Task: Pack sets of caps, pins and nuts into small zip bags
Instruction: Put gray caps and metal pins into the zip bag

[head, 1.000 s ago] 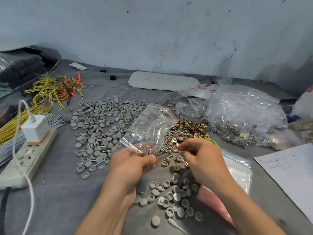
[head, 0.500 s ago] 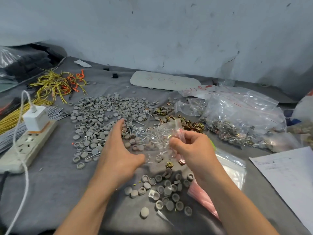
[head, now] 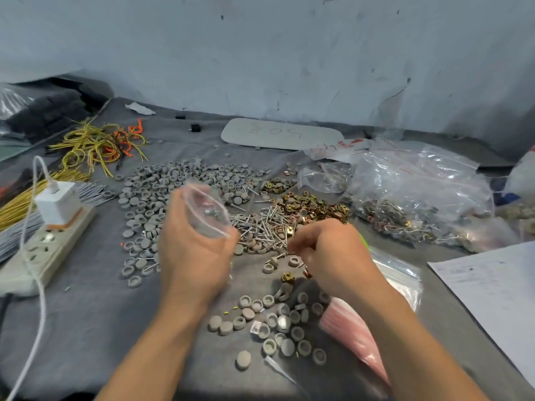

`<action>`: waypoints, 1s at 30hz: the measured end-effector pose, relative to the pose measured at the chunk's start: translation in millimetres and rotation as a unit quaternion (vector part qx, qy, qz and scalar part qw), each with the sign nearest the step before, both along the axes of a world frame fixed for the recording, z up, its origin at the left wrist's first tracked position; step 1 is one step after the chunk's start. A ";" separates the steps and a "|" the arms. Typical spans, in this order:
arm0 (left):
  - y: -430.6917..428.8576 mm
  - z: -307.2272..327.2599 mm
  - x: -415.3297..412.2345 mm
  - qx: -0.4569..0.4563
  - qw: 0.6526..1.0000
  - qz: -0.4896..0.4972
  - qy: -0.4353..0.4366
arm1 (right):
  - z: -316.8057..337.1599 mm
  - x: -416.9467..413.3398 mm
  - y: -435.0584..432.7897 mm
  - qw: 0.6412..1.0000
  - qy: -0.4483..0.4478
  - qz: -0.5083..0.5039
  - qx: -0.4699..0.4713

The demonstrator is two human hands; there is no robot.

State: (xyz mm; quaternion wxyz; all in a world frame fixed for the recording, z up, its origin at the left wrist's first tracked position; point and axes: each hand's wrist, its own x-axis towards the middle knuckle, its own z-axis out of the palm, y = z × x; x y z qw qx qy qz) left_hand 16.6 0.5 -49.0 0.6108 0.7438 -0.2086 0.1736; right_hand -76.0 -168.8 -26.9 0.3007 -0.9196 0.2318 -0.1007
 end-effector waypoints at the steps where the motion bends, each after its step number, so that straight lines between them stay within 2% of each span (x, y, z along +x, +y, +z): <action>1: 5.3 1.7 5.9 -0.001 0.999 0.036 -0.017 | -1.0 -0.6 -0.4 0.999 0.045 0.015 -0.019; 3: 13.8 2.2 15.6 0.089 0.985 0.116 -0.090 | -4.1 -1.8 2.5 0.992 0.103 0.054 -0.040; 5: 13.8 -0.8 17.2 0.231 0.954 0.133 -0.133 | -8.4 -2.3 6.6 0.986 0.127 0.083 -0.068; 8: 4.6 -11.7 7.7 0.420 0.904 0.053 -0.056 | -13.4 -3.0 10.6 0.984 0.122 0.088 -0.090; 10: -2.6 -14.4 0.1 0.469 0.883 0.002 -0.008 | -15.3 -2.5 9.8 0.986 0.115 0.078 -0.089; 13: -5.4 -8.9 -2.3 0.447 0.892 -0.051 0.039 | -14.3 -3.3 6.7 0.995 0.082 0.031 -0.043; 16: -3.0 -4.3 -8.0 0.365 0.918 -0.150 0.043 | -15.4 -4.2 2.7 0.996 -0.009 -0.006 0.083; 17: -3.2 -2.3 -12.0 0.307 0.935 -0.171 0.041 | -15.3 -4.6 2.3 0.987 -0.045 -0.012 0.155; 19: -6.4 -1.0 -20.1 0.202 0.964 -0.171 0.037 | -13.8 -5.0 3.5 0.946 -0.104 -0.006 0.308; 21: -11.8 -0.9 -25.9 0.151 0.973 -0.169 0.039 | -13.0 -4.3 5.3 0.910 -0.130 0.011 0.393; 24: -16.8 -1.6 -25.9 0.119 0.973 -0.184 0.067 | -14.3 -2.9 7.0 0.887 -0.145 0.006 0.438; 27: -17.1 -1.4 -20.8 0.077 0.964 -0.217 0.132 | -11.8 -3.1 6.2 0.866 -0.155 -0.008 0.476; 30: -18.2 -0.9 -20.7 0.051 0.963 -0.205 0.165 | -9.1 -5.9 4.1 0.869 -0.147 0.009 0.472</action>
